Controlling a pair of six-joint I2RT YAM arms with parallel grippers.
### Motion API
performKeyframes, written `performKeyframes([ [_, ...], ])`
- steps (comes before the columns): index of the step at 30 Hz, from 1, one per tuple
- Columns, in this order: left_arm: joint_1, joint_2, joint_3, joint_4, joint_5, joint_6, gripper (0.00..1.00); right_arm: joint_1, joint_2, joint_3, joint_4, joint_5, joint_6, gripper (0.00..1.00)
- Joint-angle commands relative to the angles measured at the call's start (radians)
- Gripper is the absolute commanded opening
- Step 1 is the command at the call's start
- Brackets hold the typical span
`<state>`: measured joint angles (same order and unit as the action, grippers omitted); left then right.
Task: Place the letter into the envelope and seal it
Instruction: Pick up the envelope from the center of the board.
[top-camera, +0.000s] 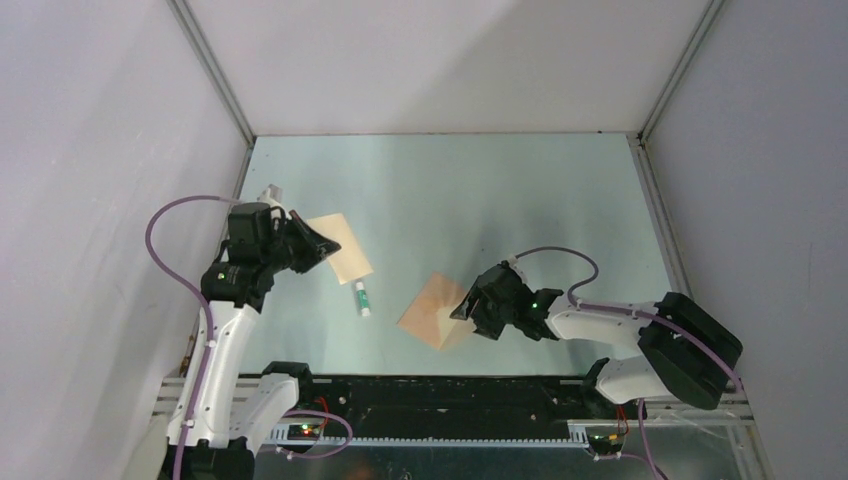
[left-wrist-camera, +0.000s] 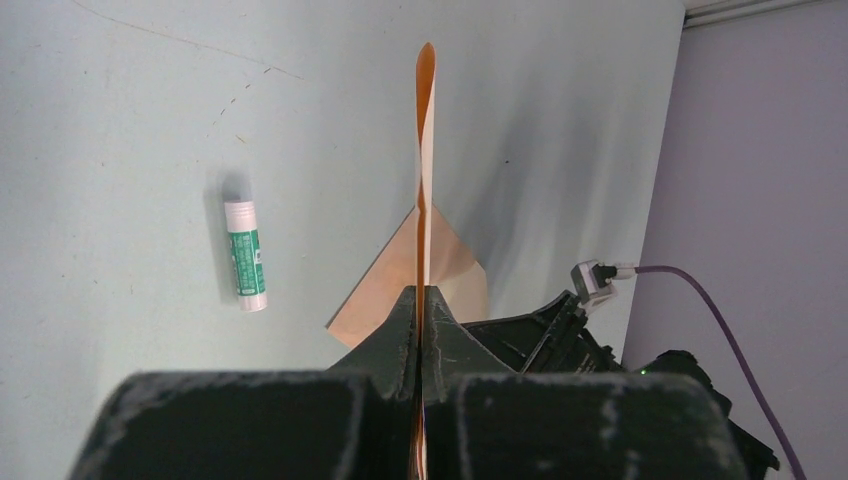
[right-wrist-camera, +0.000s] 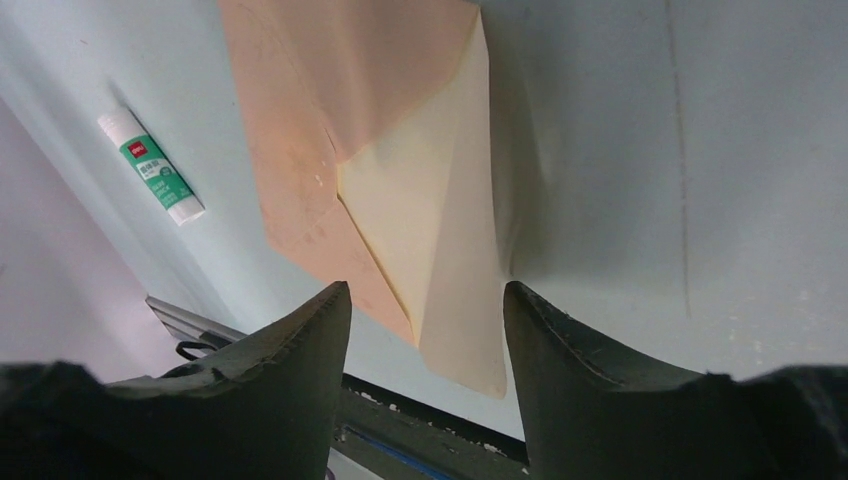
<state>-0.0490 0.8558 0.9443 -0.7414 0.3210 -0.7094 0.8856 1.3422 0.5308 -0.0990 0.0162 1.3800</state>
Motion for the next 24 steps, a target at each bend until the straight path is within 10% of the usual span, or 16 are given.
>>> performKeyframes([
  [1, 0.002, -0.019, -0.007, 0.033, 0.002, -0.016, 0.0, 0.019, 0.04, -0.003, 0.088, 0.012, 0.061, 0.59],
  [5, 0.001, -0.022, -0.005, 0.032, 0.001, -0.018, 0.0, 0.009, 0.045, -0.003, 0.082, 0.033, 0.066, 0.47],
  [11, -0.008, -0.018, -0.023, 0.048, 0.013, -0.022, 0.0, -0.008, 0.065, -0.003, 0.066, 0.047, 0.051, 0.0],
  [24, -0.151, 0.077, 0.051, 0.087, 0.031, 0.012, 0.0, -0.168, -0.154, 0.463, -0.614, 0.081, -0.491, 0.0],
])
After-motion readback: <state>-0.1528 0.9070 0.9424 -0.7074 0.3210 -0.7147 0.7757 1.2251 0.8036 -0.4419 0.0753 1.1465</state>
